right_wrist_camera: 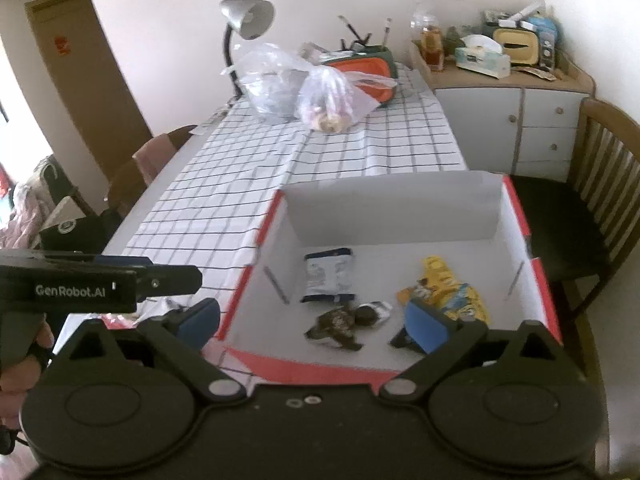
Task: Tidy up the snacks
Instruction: 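Move both tools back from the box to the snack pile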
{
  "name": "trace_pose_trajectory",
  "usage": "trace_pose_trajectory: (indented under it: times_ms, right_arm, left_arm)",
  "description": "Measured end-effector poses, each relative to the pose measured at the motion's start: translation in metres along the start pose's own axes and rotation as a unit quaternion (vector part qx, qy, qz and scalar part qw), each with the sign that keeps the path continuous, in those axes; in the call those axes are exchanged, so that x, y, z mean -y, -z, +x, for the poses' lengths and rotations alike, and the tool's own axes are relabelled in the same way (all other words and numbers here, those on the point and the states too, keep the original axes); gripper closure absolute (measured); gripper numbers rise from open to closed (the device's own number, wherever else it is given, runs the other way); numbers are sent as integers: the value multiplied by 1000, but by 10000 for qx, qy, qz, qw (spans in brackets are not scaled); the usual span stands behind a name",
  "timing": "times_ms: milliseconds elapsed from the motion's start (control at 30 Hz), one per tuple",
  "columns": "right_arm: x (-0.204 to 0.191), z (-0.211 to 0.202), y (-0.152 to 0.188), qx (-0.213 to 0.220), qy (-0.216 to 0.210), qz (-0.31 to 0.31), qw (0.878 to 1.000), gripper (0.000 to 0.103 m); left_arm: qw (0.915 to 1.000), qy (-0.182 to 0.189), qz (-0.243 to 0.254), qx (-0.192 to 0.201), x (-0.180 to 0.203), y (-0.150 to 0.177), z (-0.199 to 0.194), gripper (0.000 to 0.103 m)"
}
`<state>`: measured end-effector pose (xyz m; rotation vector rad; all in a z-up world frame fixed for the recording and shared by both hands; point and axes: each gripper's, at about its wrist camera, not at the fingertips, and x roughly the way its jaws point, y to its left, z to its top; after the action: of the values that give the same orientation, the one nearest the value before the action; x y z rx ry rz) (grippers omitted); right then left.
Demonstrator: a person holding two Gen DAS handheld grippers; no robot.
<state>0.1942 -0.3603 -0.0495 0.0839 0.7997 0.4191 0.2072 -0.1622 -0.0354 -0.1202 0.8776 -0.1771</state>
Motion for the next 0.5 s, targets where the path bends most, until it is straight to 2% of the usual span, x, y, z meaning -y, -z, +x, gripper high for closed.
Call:
trace_pose_trajectory:
  times_ms: [500]
  right_arm:
    - [-79, 12, 23, -192, -421, -339, 9984, 2]
  left_arm:
    - [9983, -312, -501, 19, -84, 44, -51, 31]
